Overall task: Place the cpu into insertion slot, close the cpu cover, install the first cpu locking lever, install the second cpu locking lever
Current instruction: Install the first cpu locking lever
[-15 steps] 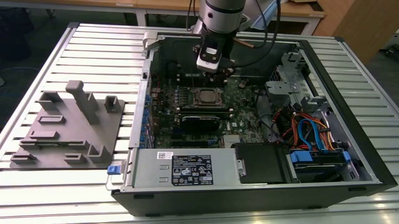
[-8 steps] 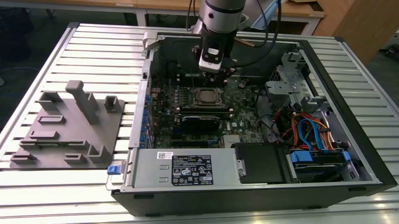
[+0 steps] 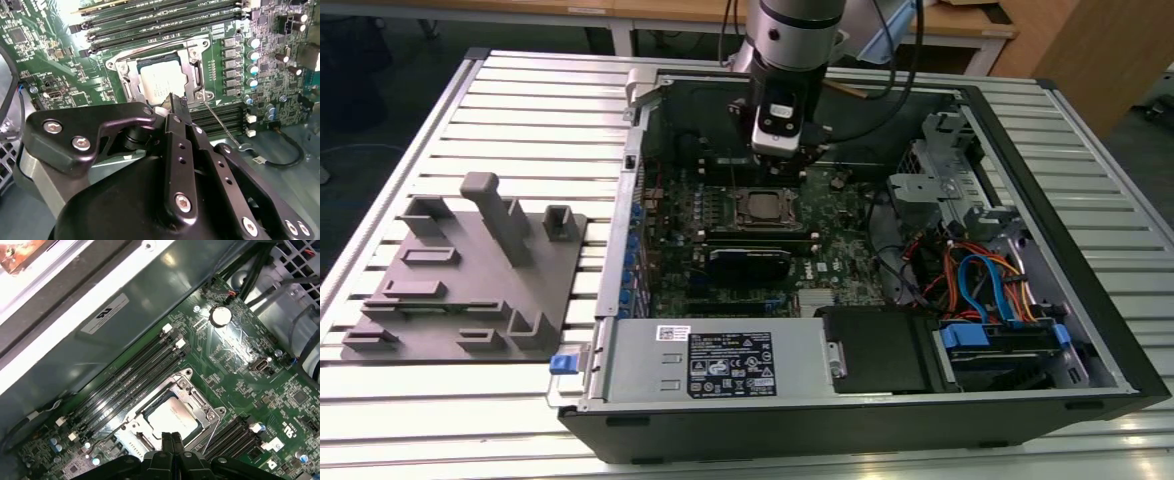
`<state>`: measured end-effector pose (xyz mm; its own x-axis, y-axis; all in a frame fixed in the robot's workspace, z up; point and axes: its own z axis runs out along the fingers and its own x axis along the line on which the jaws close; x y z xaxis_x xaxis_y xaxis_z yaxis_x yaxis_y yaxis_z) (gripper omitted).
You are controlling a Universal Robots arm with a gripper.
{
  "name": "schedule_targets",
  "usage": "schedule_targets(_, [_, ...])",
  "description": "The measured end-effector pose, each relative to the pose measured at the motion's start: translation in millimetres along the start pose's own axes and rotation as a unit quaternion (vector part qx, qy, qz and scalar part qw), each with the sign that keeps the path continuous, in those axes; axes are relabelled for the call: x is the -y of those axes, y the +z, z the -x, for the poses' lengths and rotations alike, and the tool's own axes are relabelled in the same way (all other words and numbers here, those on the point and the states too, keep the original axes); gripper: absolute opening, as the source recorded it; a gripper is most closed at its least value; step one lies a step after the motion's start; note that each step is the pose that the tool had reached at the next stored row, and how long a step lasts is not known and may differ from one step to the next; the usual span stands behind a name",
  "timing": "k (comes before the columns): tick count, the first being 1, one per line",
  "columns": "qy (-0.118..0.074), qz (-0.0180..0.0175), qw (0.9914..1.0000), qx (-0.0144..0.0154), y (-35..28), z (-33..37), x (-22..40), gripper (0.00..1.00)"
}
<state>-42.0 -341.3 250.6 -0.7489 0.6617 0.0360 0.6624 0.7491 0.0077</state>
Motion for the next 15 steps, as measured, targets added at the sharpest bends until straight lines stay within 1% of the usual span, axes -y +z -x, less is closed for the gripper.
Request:
schedule_targets(4, [-0.016,-0.0001,0.99987,0.0003,0.0,0.0,0.0,0.11])
schedule_targets(7, [-0.028,-0.0001,0.99961,0.0006,0.0,0.0,0.0,0.11])
schedule_targets(11, [-0.044,-0.0001,0.99904,0.0010,0.0,0.0,0.0,0.11])
schedule_targets(15, [-0.060,0.0004,0.99822,0.0016,0.0,0.0,0.0,0.11])
